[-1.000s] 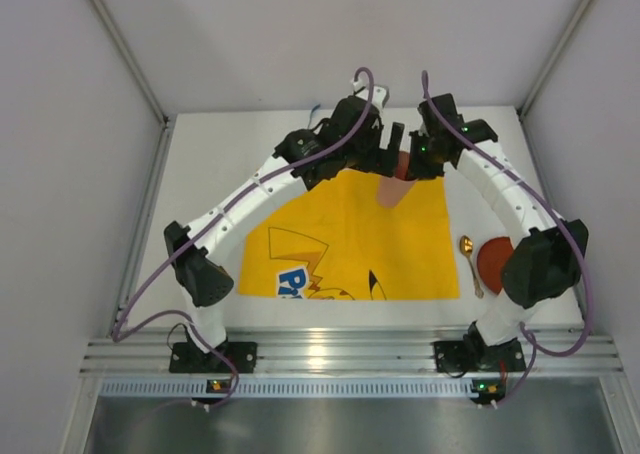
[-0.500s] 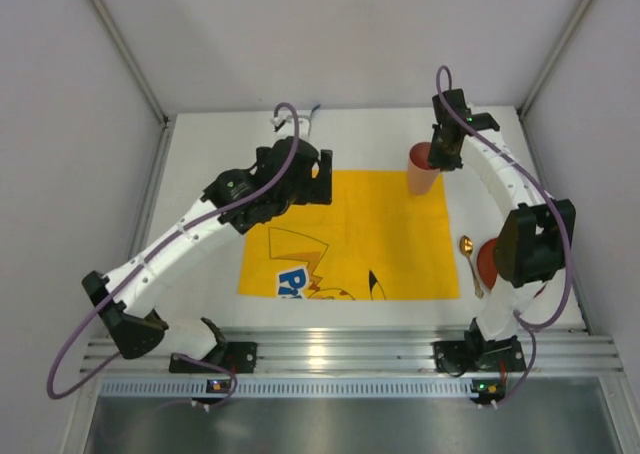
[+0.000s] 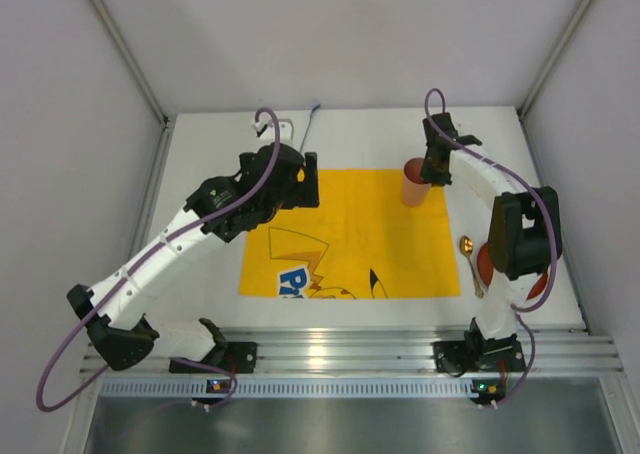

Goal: Set the dinner table for one person

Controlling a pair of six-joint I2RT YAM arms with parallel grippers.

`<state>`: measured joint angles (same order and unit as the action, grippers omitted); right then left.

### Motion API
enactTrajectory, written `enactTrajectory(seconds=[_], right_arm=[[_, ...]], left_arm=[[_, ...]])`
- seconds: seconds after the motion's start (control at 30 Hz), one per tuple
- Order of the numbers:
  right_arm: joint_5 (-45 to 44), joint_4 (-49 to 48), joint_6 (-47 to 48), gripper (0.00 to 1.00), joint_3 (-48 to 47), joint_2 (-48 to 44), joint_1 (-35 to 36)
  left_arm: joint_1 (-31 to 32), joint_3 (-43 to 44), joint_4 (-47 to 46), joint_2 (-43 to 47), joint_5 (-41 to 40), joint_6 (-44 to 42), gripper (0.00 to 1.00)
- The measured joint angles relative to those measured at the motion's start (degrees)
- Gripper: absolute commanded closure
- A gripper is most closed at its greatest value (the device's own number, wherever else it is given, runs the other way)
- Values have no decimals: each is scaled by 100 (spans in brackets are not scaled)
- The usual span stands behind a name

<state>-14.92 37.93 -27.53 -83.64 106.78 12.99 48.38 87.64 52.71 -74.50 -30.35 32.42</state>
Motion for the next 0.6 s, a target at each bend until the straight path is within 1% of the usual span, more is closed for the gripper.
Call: enactTrajectory(seconds=[0.07, 0.1, 0.2, 0.3, 0.37, 0.47, 0.6], right_arm=[[0, -144, -17, 68, 42, 0, 4], [7, -195, -35, 53, 63, 0, 17], [11, -184, -81, 26, 168, -9, 50], [22, -155, -114, 13, 190, -59, 76], [33, -87, -129, 8, 188, -79, 79], [90, 197, -212, 6, 116, -188, 90], [146, 730, -315, 5, -321, -575, 216]], left_arm=[[-87, 0, 0, -48, 20, -72, 1], [-162, 0, -13, -90, 63, -120, 1], [-577, 37, -90, -313, 321, -293, 1], [-1180, 247, -249, -726, 717, -516, 1], [-1539, 566, -352, -1130, 927, -675, 1], [-1921, 1174, -621, -1838, 1141, -988, 1], [-2249, 1899, -1099, -2817, 1471, -1307, 1]])
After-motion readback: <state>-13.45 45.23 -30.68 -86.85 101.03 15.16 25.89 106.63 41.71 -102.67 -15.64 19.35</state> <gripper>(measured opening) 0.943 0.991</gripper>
